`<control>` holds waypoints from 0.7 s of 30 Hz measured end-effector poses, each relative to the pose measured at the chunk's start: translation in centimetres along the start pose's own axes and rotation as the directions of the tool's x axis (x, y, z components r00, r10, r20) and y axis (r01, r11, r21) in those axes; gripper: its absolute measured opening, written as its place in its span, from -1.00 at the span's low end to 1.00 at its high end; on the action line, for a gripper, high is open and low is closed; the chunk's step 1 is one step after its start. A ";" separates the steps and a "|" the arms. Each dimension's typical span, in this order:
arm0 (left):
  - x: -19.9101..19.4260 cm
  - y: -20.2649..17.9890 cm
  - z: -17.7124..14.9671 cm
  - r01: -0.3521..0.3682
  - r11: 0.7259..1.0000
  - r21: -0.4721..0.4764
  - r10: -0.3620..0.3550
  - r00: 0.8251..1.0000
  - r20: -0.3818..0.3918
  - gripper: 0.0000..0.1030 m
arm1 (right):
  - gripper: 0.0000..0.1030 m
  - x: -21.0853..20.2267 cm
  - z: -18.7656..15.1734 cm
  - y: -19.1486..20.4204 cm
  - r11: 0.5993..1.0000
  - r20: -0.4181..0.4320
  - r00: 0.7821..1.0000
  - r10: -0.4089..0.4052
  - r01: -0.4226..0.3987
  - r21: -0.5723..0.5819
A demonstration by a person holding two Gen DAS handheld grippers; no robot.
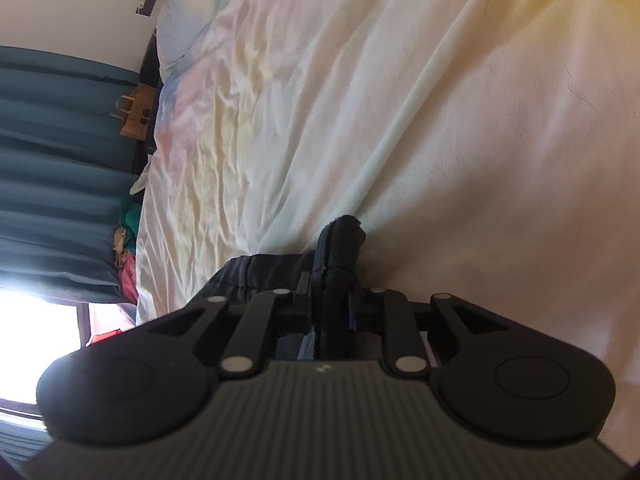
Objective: Fold clothes
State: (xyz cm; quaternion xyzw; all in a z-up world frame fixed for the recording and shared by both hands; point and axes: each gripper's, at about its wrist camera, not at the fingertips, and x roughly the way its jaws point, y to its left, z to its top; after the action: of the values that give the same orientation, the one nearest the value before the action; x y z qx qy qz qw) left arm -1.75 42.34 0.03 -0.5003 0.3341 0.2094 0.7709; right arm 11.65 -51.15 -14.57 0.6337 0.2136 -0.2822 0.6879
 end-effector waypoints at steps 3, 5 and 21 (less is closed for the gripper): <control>-1.2 -2.8 -2.7 -0.004 0.986 0.164 -0.005 0.999 0.051 0.49 | -0.34 -1.3 0.3 0.6 1.000 0.080 0.997 -0.019 0.020 -0.004; -2.1 -4.7 -4.4 -0.010 0.962 0.271 -0.013 0.996 0.084 0.63 | -0.05 -2.8 0.4 1.7 0.996 0.190 0.981 -0.044 0.058 -0.068; 0.3 -20.2 -20.8 0.043 0.577 0.816 -0.242 0.963 0.120 0.99 | 0.21 5.2 -1.3 10.6 0.844 0.055 0.998 -0.026 0.052 -0.534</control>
State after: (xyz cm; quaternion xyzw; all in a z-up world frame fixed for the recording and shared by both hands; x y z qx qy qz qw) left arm 5.34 15.08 6.82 -0.0956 0.2639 0.0258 0.9595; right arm 22.62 -50.10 -10.16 0.4057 0.2809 -0.2397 0.8361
